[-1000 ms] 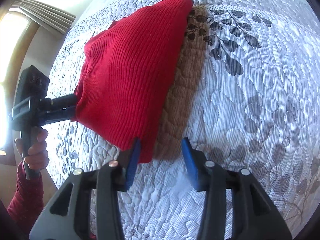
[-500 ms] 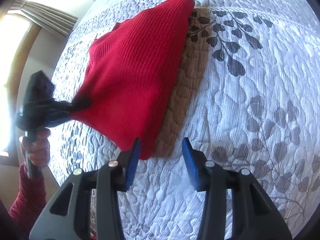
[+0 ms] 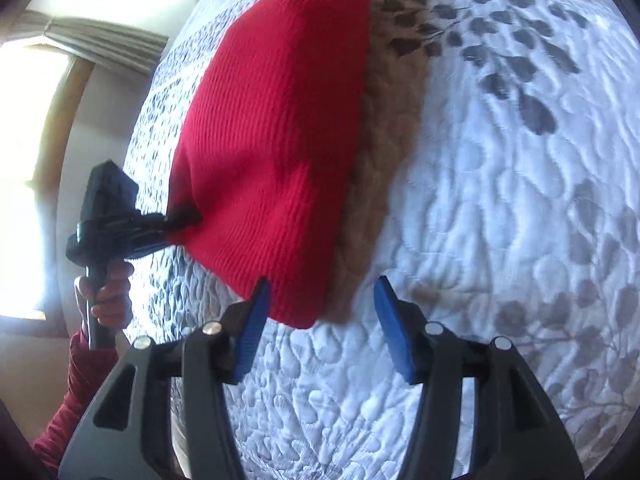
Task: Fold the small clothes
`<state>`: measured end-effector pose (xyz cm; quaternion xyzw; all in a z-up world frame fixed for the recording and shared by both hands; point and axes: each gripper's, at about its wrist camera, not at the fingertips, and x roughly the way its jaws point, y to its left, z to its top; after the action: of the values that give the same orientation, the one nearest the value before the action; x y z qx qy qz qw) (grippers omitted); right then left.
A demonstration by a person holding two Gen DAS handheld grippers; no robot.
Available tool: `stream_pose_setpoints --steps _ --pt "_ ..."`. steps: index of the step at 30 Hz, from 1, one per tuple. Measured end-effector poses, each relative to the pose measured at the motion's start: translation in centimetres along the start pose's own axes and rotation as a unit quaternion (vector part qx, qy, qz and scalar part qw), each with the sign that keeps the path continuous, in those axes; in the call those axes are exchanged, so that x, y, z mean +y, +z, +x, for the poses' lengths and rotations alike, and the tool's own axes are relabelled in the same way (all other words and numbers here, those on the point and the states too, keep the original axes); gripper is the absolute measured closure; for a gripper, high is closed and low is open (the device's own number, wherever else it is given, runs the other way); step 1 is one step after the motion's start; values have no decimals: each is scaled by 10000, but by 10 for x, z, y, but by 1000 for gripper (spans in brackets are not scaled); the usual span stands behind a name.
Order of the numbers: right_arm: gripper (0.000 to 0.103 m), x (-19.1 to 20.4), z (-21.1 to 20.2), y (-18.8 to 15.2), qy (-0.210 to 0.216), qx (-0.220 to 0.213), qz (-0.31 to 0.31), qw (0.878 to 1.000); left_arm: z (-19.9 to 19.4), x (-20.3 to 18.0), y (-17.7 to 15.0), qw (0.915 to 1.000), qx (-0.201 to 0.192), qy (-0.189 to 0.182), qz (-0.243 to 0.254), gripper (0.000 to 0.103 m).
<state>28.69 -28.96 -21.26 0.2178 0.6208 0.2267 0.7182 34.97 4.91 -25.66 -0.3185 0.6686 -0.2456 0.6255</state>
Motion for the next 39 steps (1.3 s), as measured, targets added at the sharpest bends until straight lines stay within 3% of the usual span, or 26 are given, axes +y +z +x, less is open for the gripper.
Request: stream_pose_setpoints --steps 5,6,7,9,14,18,23,36,39 --pt "46 14 20 9 96 213 -79 9997 -8 17 1 10000 10 -64 -15 92" --pt "50 14 29 11 156 314 -4 9994 -9 19 1 10000 -1 -64 -25 92" --pt "56 15 34 10 178 349 41 9992 -10 23 1 10000 -10 -41 13 92" --pt "84 13 39 8 177 363 89 9991 -8 18 -5 9999 -52 47 116 91" --pt "89 17 21 -2 164 187 -39 9997 -12 4 -13 9987 -165 380 313 91" --pt "90 20 -9 -17 -26 71 -131 9999 -12 -17 -38 9954 -204 723 598 90" --pt "90 20 -33 -57 -505 175 -258 9982 5 -39 -82 9903 -27 1032 930 90" --pt "90 -6 -68 -211 -739 200 155 9969 34 -61 -198 9819 614 1146 1381 89" --pt "90 -6 -76 -237 -790 263 167 9964 36 -64 -233 9755 696 1327 1608 89"
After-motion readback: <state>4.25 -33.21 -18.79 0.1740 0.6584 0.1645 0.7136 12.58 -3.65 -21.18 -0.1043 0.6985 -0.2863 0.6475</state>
